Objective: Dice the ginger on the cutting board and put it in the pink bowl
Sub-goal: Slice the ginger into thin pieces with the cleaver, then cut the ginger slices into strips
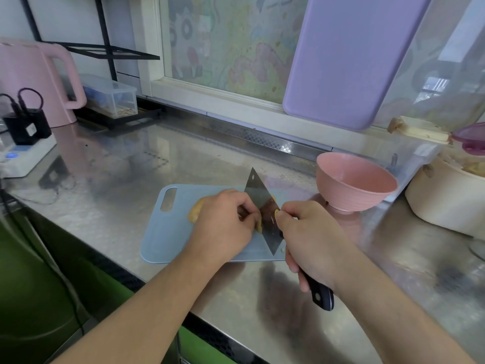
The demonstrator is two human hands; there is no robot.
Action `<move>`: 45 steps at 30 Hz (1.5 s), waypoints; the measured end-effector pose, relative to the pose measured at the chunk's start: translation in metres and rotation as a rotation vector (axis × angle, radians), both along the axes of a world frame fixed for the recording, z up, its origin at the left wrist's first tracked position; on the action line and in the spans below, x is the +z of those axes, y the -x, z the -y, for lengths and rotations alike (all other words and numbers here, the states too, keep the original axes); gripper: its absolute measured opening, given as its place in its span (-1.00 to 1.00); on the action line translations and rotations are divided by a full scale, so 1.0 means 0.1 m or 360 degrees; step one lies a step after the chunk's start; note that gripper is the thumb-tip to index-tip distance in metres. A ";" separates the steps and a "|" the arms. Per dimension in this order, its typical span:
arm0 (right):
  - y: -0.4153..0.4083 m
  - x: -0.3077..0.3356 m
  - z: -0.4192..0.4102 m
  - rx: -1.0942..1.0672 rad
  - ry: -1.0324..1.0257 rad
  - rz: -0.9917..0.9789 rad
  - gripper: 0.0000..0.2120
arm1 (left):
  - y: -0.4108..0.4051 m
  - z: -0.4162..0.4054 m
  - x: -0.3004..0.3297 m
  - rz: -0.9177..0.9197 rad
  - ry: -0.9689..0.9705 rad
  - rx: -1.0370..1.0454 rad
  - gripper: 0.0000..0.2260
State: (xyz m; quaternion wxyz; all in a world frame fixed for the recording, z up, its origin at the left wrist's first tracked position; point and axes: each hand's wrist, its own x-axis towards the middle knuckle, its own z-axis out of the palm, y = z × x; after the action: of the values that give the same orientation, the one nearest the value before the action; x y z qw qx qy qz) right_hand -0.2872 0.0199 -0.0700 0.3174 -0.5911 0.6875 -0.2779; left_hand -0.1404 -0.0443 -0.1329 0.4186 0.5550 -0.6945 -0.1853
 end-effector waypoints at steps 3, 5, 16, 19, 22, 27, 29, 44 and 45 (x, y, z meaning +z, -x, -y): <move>0.01 -0.02 0.02 0.0009 0.0027 0.0038 -0.68 | 0.00 -0.03 0.02 -0.0032 -0.0007 -0.0025 -0.87; 0.01 -0.03 0.04 0.0015 0.0038 0.0072 -0.67 | 0.00 -0.03 0.03 -0.0044 -0.0012 -0.0042 -0.87; 0.19 0.05 0.03 -0.0020 0.0200 0.0285 -0.66 | 0.00 0.02 -0.02 -0.0019 0.0053 -0.0063 -0.87; 0.23 0.05 0.04 -0.0020 0.0199 0.0326 -0.66 | 0.00 0.00 -0.02 -0.0056 0.0029 -0.0108 -0.88; 0.25 0.05 0.05 -0.0009 0.0177 0.0333 -0.67 | 0.00 0.02 -0.04 -0.0064 -0.0004 -0.0138 -0.83; 0.22 0.02 0.05 -0.0002 0.0193 0.0255 -0.67 | -0.01 0.04 -0.07 -0.0048 0.0072 -0.0140 -0.80; 0.20 0.00 0.05 -0.0013 0.0195 0.0217 -0.69 | -0.01 0.03 -0.06 -0.0076 0.0119 -0.0118 -0.81; 0.11 0.00 -0.02 0.0027 0.0108 0.0394 -0.84 | 0.16 0.17 1.00 0.0591 0.0099 -0.0592 -0.75; 0.11 -0.01 -0.02 0.0029 0.0112 0.0398 -0.85 | 0.19 0.18 1.01 0.0666 0.0074 -0.0581 -0.73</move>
State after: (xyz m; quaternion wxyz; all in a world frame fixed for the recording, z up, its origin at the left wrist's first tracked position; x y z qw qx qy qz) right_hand -0.2986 0.0217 -0.0705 0.3822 -0.5687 0.6272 -0.3704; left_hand -0.1593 -0.0624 -0.0322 0.2382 0.4373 -0.8584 -0.1230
